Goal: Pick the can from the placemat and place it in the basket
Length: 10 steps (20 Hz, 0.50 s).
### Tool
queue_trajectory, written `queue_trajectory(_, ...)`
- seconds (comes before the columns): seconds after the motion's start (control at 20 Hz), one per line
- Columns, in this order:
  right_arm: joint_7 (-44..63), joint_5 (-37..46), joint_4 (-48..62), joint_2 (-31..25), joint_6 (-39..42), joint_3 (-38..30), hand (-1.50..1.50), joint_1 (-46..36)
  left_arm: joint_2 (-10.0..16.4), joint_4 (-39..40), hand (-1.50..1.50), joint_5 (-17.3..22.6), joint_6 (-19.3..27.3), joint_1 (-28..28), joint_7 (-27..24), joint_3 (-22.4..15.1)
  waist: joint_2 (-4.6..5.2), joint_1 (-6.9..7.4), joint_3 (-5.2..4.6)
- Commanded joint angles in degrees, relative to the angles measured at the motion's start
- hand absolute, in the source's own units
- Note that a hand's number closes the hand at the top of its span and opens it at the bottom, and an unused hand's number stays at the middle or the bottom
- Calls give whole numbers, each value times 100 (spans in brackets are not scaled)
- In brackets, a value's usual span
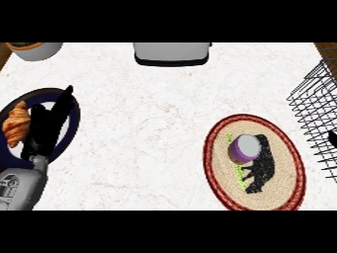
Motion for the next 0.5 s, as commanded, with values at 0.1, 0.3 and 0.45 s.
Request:
queue_trajectory(0.1,40,963,420,790,-105,518,-150,-275,-185,-43,0,-175,-53,-14,81,102,2,23,2)
queue_trajectory(0.3,-225,1306,926,1123,-132,739,-150,-585,-263,-591,0,-278,-44,219,330,72,-2,42,3)
queue_trajectory(0.45,-513,1251,1333,1304,-35,599,-150,-639,-258,-615,0,-248,-199,274,323,241,-1,37,3)
